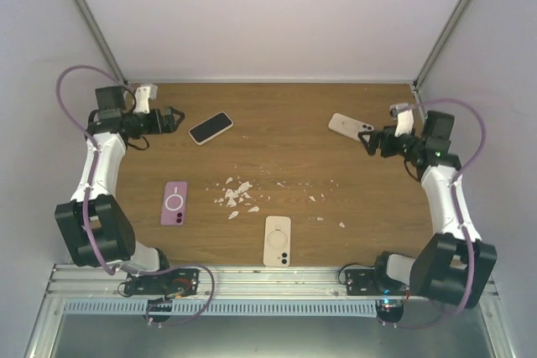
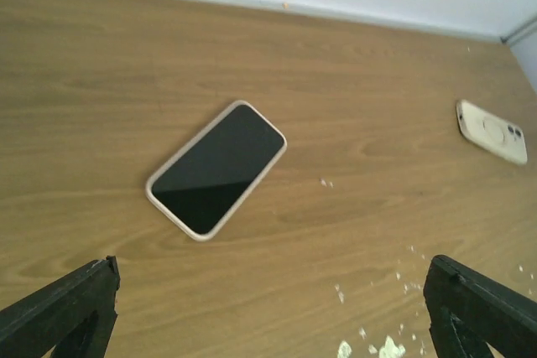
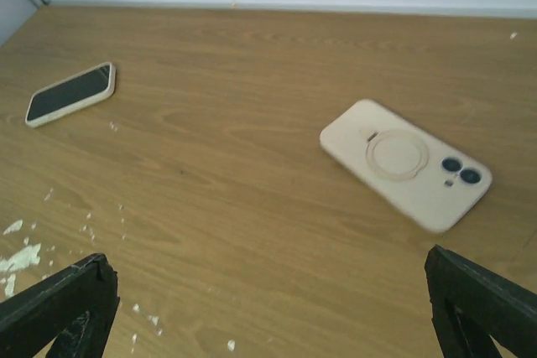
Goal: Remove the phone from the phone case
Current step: Pick up the phone at the center of the board.
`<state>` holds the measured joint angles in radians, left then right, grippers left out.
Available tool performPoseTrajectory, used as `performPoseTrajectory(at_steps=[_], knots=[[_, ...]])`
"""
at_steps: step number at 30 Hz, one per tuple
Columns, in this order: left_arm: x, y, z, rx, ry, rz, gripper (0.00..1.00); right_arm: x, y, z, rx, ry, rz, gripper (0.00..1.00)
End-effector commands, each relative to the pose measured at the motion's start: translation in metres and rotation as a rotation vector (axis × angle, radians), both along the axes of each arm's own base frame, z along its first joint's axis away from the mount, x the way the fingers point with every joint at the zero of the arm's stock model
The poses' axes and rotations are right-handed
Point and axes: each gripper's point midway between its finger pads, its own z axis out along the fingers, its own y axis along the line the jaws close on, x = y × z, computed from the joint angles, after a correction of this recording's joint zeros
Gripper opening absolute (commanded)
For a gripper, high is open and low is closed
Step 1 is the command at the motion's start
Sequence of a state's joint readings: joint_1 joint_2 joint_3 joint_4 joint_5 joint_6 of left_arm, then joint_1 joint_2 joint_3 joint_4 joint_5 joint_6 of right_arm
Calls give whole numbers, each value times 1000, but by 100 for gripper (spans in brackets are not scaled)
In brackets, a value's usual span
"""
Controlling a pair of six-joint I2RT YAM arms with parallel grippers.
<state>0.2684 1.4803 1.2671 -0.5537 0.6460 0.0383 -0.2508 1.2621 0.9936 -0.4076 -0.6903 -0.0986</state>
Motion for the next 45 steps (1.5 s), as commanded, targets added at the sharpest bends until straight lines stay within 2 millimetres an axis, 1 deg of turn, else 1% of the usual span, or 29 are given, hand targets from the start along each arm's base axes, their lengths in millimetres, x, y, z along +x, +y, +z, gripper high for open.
performPoseTrajectory(at_steps=[1, 3, 6, 8, 9, 13, 16, 19, 21, 23, 24, 27, 31, 35, 41, 45], knots=[[-12, -22, -1, 96, -60, -77, 99, -16, 9, -7, -63, -66, -3, 100], [-19, -37, -7, 121, -58, -140, 99, -25, 14, -14, -72, -69, 2, 100], [-33, -66, -16, 155, -58, -291, 99, -34, 18, -22, -85, -80, 8, 100], [-44, -87, -19, 184, -73, -410, 99, -38, 21, -24, -90, -91, 14, 100], [-51, -101, -21, 208, -90, -482, 99, -40, 22, -25, -93, -97, 17, 100], [-69, -136, -32, 305, -114, -658, 99, -44, 25, -25, -100, -122, 30, 99], [-72, -153, -36, 352, -127, -742, 99, -47, 28, -22, -100, -147, 44, 100], [-66, -164, -38, 375, -130, -790, 99, -49, 30, -21, -103, -165, 58, 100], [-55, -166, -43, 397, -115, -801, 99, -49, 30, -21, -105, -172, 67, 100], [-40, -167, -50, 424, -96, -807, 99, -50, 32, -20, -105, -175, 78, 100], [-31, -166, -60, 438, -71, -810, 99, -50, 32, -20, -105, -176, 84, 100], [-2, -164, -75, 475, -35, -805, 99, -51, 33, -20, -104, -181, 91, 100], [33, -155, -96, 477, 26, -769, 99, -53, 34, -16, -112, -198, 109, 100], [62, -143, -114, 465, 72, -715, 99, -57, 35, -13, -112, -213, 132, 99], [90, -119, -139, 475, 133, -654, 99, -60, 40, -12, -109, -215, 176, 100], [106, -101, -151, 450, 166, -613, 99, -61, 41, -13, -106, -209, 191, 100]])
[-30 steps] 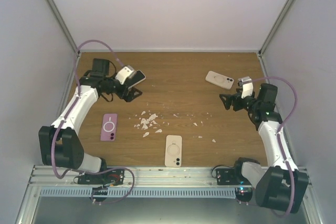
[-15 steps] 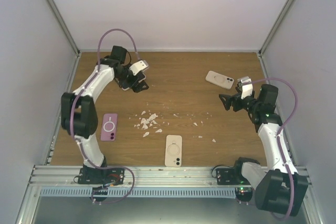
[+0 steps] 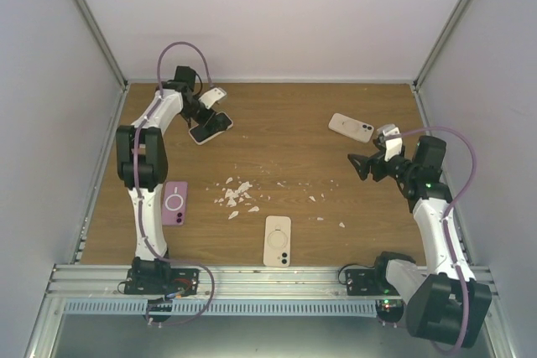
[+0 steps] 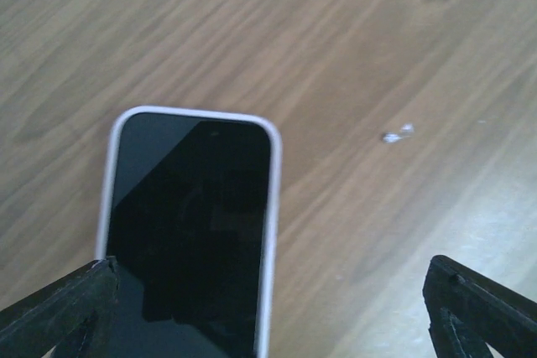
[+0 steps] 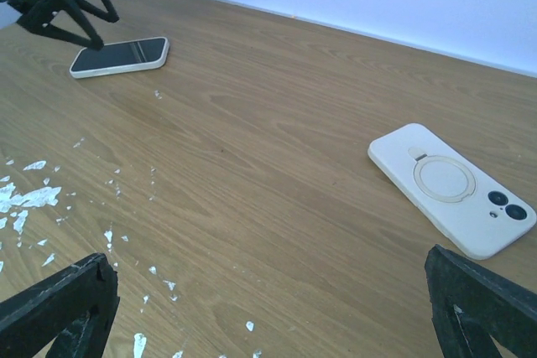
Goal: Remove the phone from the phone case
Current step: Pick up the phone at the center of the board.
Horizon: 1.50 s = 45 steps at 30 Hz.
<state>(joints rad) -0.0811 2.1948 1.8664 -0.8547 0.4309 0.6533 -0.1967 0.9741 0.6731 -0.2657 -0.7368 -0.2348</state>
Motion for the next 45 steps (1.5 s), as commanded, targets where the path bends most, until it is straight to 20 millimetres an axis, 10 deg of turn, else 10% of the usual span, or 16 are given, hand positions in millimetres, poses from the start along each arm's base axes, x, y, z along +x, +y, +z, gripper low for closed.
performPoseTrajectory(at_steps=[1, 13, 45], knots=[[17, 22, -9, -5, 27, 62, 99, -3, 4, 7, -8, -26, 44, 100], [33, 56, -45, -19, 103, 130, 99, -3, 0, 7, -5, -21, 43, 100], [-28, 6, -68, 43, 116, -5, 99, -4, 0, 8, -1, -27, 45, 99]])
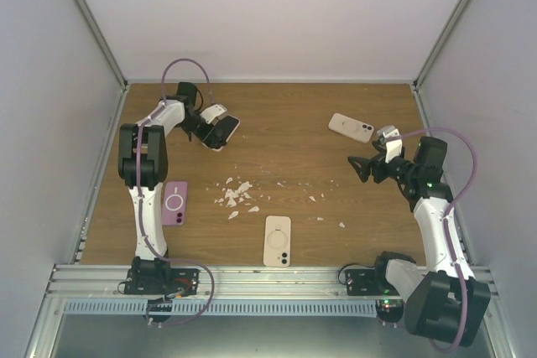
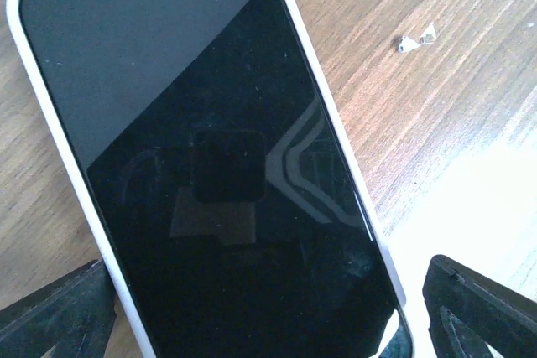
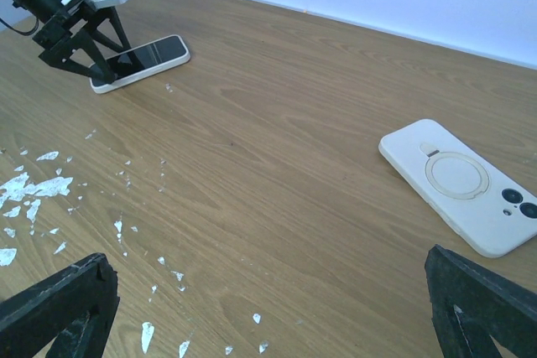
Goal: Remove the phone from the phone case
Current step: Pick up the phone at the center of the board.
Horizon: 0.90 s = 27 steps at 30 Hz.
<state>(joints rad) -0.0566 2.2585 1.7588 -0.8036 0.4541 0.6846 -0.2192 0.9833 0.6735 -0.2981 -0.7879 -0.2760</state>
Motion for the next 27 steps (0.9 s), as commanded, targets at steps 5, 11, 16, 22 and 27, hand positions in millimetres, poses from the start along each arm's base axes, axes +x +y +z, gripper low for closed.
performPoseTrajectory(at_steps=[5, 11, 16, 22, 27], knots=[[-14, -4, -17, 112, -11, 56, 99, 3, -3, 13, -12, -41, -7, 100], [-19, -9, -26, 123, 4, 110, 99, 5, -7, 13, -19, -45, -32, 100], [-20, -7, -35, 156, 18, 145, 98, 9, -11, 25, -15, -80, -65, 100], [-16, -5, -31, 165, 6, 174, 83, 28, -10, 48, 43, -102, -56, 99], [-16, -7, -12, 138, -33, 195, 70, 47, -1, 70, 95, -97, -6, 100]])
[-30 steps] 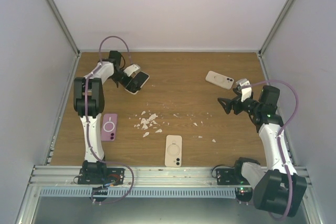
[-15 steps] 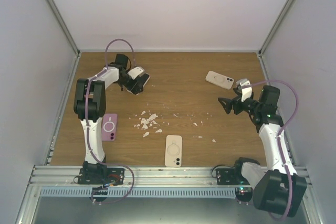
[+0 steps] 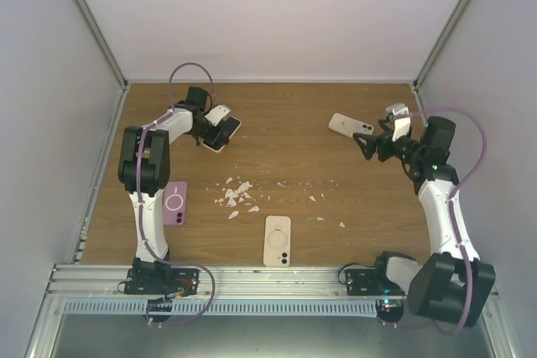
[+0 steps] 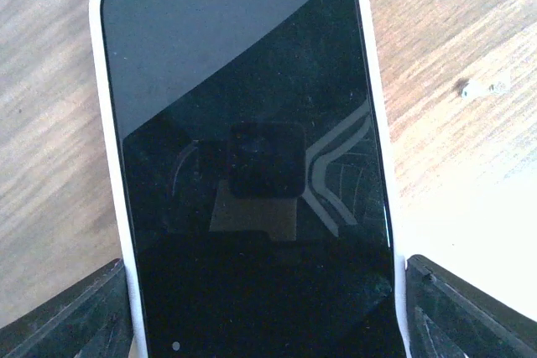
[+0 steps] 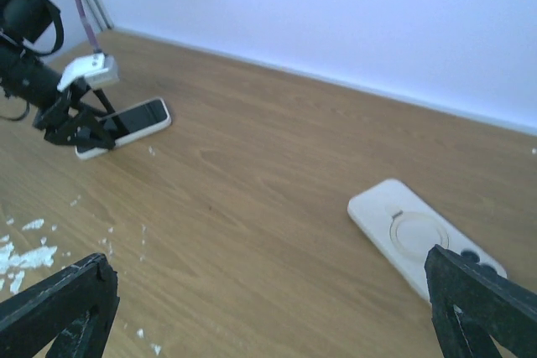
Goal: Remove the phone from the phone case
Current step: Pick up the phone at the center of the board.
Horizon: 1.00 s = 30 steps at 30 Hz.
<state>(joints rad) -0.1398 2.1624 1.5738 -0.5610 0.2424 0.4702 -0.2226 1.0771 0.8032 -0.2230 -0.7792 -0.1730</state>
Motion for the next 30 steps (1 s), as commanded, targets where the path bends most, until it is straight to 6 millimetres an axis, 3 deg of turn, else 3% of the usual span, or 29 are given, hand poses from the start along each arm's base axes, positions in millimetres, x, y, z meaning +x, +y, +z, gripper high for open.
performPoseTrajectory(at_steps=[1, 9, 18, 19, 21, 22, 24, 30], knots=[[-23, -1, -2, 1, 53, 21, 69, 17, 11, 34, 52, -49, 46, 100], [-33, -10, 41, -81, -8, 31, 59, 42, 31, 55, 136, -11, 19, 100], [-49, -31, 71, -150, -61, -8, 54, 61, 46, 39, 278, 132, -81, 100], [-49, -31, 70, -137, -65, -1, 60, 61, 50, 36, 283, 148, -69, 100], [-46, -26, 65, -91, -67, 32, 80, 59, 58, 34, 295, 169, -37, 100], [-44, -24, 64, -82, -69, 50, 95, 58, 59, 33, 302, 173, -30, 100], [-44, -22, 62, -78, -71, 71, 99, 55, 60, 34, 314, 162, -25, 100], [-50, -18, 42, -9, -18, 103, 99, 45, 59, 25, 325, 174, -39, 100]])
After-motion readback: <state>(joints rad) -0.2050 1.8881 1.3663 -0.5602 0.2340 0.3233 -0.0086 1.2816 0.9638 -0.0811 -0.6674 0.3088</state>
